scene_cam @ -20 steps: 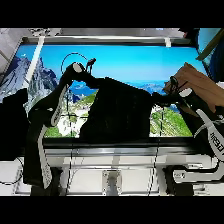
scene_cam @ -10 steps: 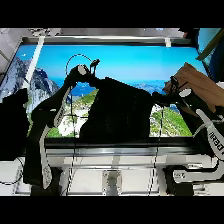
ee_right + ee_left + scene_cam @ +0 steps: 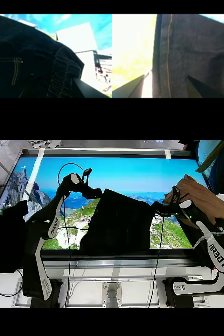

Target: Fold the clothes and pants, and hang the long-sleeved shirts on hangers.

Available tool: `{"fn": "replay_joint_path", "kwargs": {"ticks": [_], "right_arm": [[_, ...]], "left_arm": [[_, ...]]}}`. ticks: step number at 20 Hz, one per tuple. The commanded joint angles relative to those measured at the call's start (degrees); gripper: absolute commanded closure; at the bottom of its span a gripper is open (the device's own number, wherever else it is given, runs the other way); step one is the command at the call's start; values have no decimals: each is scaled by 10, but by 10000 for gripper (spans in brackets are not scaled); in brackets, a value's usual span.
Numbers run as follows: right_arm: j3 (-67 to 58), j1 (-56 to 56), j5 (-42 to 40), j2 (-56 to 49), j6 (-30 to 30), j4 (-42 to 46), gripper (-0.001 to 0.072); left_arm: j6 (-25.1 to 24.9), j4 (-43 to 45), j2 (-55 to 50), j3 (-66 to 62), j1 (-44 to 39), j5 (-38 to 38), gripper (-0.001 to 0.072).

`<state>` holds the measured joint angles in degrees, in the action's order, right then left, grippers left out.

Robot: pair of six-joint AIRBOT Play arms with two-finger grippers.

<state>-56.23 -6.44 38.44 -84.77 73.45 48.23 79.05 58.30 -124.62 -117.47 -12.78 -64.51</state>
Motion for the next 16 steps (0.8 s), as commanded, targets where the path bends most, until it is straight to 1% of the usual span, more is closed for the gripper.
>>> {"fn": "replay_joint_path", "kwargs": {"ticks": [1,4,7,11,12,13,14,16], "right_arm": [[-1,0,-4,0,0,3,204],[-1,0,-5,1,0,3,205],[-9,0,-3,2,0,11,205],[-39,0,16,2,0,21,205],[-47,0,23,2,0,27,205],[-54,0,32,2,0,36,205],[-60,0,42,2,1,45,205],[-68,0,62,2,9,67,206]], "left_arm": [[0,-1,2,16,-9,-4,128],[-4,-1,2,16,-19,20,129],[-5,-1,2,16,-25,26,133],[-4,-5,2,16,-25,43,242],[-4,-5,2,16,-25,43,374],[-4,-5,2,16,-26,43,634],[-6,-5,2,16,-27,43,694],[-6,-5,2,16,-28,43,693]]}}
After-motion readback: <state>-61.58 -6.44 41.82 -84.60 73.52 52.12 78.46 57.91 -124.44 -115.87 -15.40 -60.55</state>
